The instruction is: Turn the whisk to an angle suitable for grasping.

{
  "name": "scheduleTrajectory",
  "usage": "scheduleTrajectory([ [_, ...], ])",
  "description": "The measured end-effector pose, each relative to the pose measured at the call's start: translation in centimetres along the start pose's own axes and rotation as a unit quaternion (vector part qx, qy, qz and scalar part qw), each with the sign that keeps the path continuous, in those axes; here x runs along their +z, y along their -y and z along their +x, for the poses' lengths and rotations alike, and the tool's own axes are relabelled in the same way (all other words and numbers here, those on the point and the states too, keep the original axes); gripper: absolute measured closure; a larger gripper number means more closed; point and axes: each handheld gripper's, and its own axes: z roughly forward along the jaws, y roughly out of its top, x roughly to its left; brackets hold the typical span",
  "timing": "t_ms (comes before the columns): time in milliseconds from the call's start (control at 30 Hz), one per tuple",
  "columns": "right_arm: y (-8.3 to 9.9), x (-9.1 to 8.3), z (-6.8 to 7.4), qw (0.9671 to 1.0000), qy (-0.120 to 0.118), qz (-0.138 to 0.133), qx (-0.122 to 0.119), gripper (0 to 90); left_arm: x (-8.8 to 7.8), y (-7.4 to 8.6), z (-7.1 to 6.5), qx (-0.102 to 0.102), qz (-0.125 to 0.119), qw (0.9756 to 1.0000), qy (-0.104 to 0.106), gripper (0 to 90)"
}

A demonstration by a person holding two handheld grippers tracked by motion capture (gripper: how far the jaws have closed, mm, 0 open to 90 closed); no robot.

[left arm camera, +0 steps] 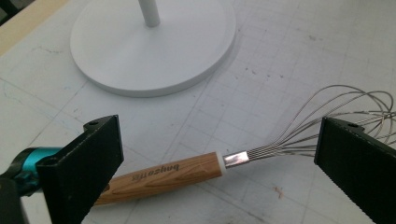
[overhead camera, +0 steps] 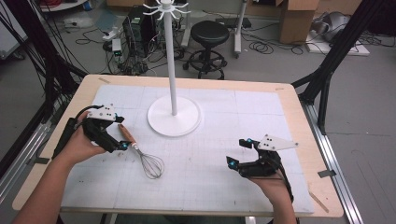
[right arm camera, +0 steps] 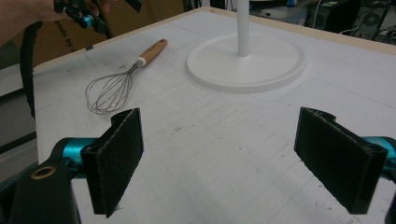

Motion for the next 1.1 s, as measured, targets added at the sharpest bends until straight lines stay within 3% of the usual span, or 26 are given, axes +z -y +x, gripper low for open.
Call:
scheduleTrajectory([
  [133, 0.0, 0.1, 0.0, 1.0000, -0.001, 0.002, 0.002, 14.9, 0.7, -0.3, 0.9, 0.004, 0.031, 0.9994, 0.011, 1.7],
  [267, 0.1, 0.3, 0.0, 1.0000, -0.001, 0.004, 0.003, 14.9, 1.6, -0.4, 1.6, 0.014, 0.072, 0.9972, 0.015, 1.7],
  [400, 0.1, 0.3, 0.1, 1.0000, -0.002, 0.005, 0.002, 14.9, 2.2, -0.2, 1.9, 0.010, 0.081, 0.9964, 0.020, 1.7],
  [467, 0.1, 0.4, 0.1, 1.0000, -0.002, 0.006, 0.003, 14.9, 3.0, -0.1, 2.0, 0.020, 0.110, 0.9935, 0.021, 1.7],
  [500, 0.2, 0.4, 0.0, 1.0000, -0.002, 0.007, 0.005, 14.9, 3.0, -0.1, 2.0, 0.020, 0.110, 0.9935, 0.021, 1.7],
  [533, 0.2, 0.5, 0.0, 1.0000, -0.002, 0.007, 0.005, 14.9, 3.6, -0.3, 2.1, 0.032, 0.136, 0.9900, 0.017, 1.7],
  [567, 0.3, 0.6, -0.1, 0.9999, -0.002, 0.010, 0.006, 14.9, 3.6, -0.3, 2.1, 0.032, 0.136, 0.9900, 0.017, 1.7],
  [600, 0.3, 0.6, -0.1, 0.9999, -0.003, 0.011, 0.005, 14.9, 4.1, -0.5, 2.2, 0.041, 0.153, 0.9872, 0.016, 1.7],
  [633, 0.3, 0.7, -0.1, 0.9999, -0.005, 0.012, 0.006, 14.9, 4.3, -0.6, 2.3, 0.042, 0.159, 0.9863, 0.017, 1.7],
  [767, 0.2, 0.5, 0.0, 1.0000, -0.003, 0.008, 0.004, 14.9, 4.9, -0.5, 2.5, 0.039, 0.169, 0.9846, 0.020, 1.7],
  [800, 0.2, 0.5, 0.0, 1.0000, -0.003, 0.008, 0.004, 14.9, 5.1, -0.3, 2.4, 0.039, 0.165, 0.9853, 0.026, 1.7],
  [833, 0.2, 0.3, 0.0, 1.0000, -0.003, 0.007, 0.005, 14.9, 5.2, -0.3, 2.5, 0.052, 0.178, 0.9823, 0.028, 1.7],
  [867, 0.3, 0.2, -0.1, 1.0000, 0.000, 0.005, 0.006, 14.9, 5.4, -0.1, 2.4, 0.046, 0.181, 0.9821, 0.025, 1.7],
  [900, 0.3, 0.2, -0.2, 1.0000, 0.001, 0.005, 0.007, 14.9, 5.5, 0.0, 2.6, 0.065, 0.201, 0.9772, 0.024, 1.7],
  [967, 0.4, 0.2, -0.2, 0.9999, 0.000, 0.006, 0.009, 14.9, 6.0, 0.2, 2.6, 0.082, 0.216, 0.9726, 0.025, 1.7],
  [1067, 0.4, 0.3, -0.2, 0.9999, 0.000, 0.008, 0.008, 14.9, 6.5, 0.3, 2.3, 0.095, 0.211, 0.9725, 0.030, 1.7],
  [1100, 0.4, 0.4, -0.1, 0.9999, -0.003, 0.009, 0.006, 14.9, 6.9, 0.4, 2.2, 0.105, 0.217, 0.9699, 0.033, 1.7],
])
